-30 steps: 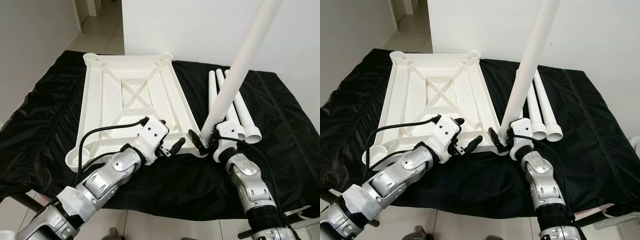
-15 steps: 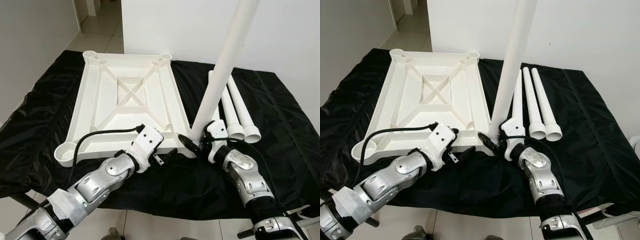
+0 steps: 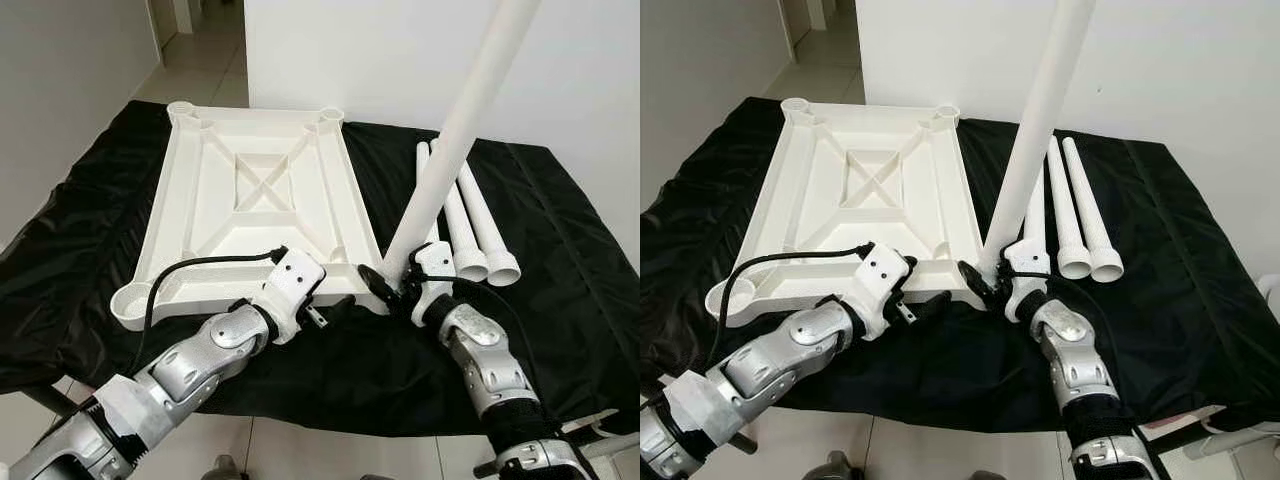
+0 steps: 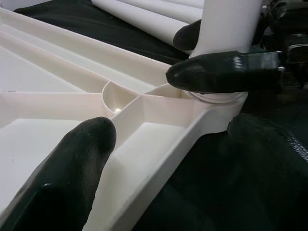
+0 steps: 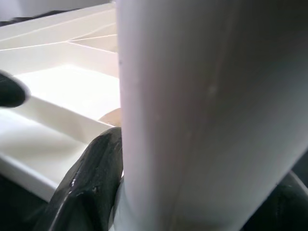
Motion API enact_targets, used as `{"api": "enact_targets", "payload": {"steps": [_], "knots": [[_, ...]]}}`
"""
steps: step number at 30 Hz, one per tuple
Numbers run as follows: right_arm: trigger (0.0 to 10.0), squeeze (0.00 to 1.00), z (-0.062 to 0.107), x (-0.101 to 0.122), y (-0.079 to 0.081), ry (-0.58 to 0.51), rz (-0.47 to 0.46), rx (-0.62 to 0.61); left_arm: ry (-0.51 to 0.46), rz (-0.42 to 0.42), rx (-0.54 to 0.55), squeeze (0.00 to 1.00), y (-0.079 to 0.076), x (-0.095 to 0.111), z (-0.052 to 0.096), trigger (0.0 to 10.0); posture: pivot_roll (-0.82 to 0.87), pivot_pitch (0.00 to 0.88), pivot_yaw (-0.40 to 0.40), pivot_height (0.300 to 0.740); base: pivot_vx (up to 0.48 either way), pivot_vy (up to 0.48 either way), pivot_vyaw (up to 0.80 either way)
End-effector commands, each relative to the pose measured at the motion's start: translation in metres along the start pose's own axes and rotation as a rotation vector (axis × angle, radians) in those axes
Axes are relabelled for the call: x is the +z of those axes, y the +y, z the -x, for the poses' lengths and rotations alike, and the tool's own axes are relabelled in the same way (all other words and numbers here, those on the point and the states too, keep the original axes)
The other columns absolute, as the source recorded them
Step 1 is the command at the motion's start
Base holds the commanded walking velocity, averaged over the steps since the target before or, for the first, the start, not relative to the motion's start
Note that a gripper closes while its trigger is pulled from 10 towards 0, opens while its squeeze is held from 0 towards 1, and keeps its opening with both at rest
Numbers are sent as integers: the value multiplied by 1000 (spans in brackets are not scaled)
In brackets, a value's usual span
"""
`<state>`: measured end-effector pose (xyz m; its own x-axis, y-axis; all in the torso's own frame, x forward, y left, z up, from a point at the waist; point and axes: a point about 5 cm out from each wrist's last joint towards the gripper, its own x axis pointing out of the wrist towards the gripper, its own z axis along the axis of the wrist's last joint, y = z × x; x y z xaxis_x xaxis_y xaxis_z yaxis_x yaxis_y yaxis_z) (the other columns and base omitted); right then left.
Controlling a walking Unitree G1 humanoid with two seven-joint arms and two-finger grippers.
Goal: Building children table
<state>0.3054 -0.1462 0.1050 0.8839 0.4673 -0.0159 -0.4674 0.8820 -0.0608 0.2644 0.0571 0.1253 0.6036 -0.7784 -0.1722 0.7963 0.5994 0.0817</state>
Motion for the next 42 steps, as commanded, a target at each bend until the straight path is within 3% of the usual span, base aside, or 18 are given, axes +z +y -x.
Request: {"api": "enact_targets", "payload": {"steps": [1, 5, 9, 18, 23, 28, 29, 30, 39, 40, 42], "knots": [[10000, 0, 5, -8, -7, 39, -46, -145, -2, -19, -450, 0, -21, 3, 4, 10000, 29, 0, -60, 740, 0, 0, 0], [10000, 0, 4, -8, -4, 31, -68, -178, -2, -18, -448, 0, -21, 3, 4, 10000, 30, 0, -63, 740, 0, 0, 0], [10000, 0, 1, -7, 7, 29, -147, -318, -4, -15, -448, 0, -22, 3, 4, 10000, 28, 0, -65, 740, 0, 0, 0], [10000, 0, 1, -11, 21, 61, -189, -584, -6, -12, -445, 0, -22, 4, 4, 10000, 29, 0, -73, 740, 0, 0, 0], [10000, 0, -3, -8, 34, 40, -220, -554, -9, -6, -444, 0, -22, 5, 4, 10000, 29, 0, -71, 740, 0, 0, 0], [10000, 0, 0, -2, 32, 4, -208, -533, -8, -5, -448, 0, -22, 5, 3, 10000, 27, 0, -67, 740, 0, 0, 0], [10000, 698, 1, -1, 29, -6, -201, -526, -9, -6, -449, 0, -22, 5, 3, 10000, 28, 0, -66, 740, 0, 0, 0], [10000, 1000, 2, -1, 26, -13, -207, -519, -9, -7, -449, 0, -21, 6, 3, 10000, 27, 0, -64, 740, 0, 0, 0], [10000, 976, 13, 4, 8, -62, -121, -435, -10, -12, -452, 0, -20, 7, 2, 10000, 23, 0, -60, 740, 0, 0, 0], [10000, 0, 15, 5, 5, -72, -105, -403, -10, -13, -452, 0, -20, 7, 2, 10000, 21, 0, -57, 740, 0, 0, 0], [10000, 0, 15, 6, 3, -76, -81, -362, -11, -13, -452, 0, -20, 7, 1, 10000, 21, 0, -56, 740, 0, 0, 0]]}}
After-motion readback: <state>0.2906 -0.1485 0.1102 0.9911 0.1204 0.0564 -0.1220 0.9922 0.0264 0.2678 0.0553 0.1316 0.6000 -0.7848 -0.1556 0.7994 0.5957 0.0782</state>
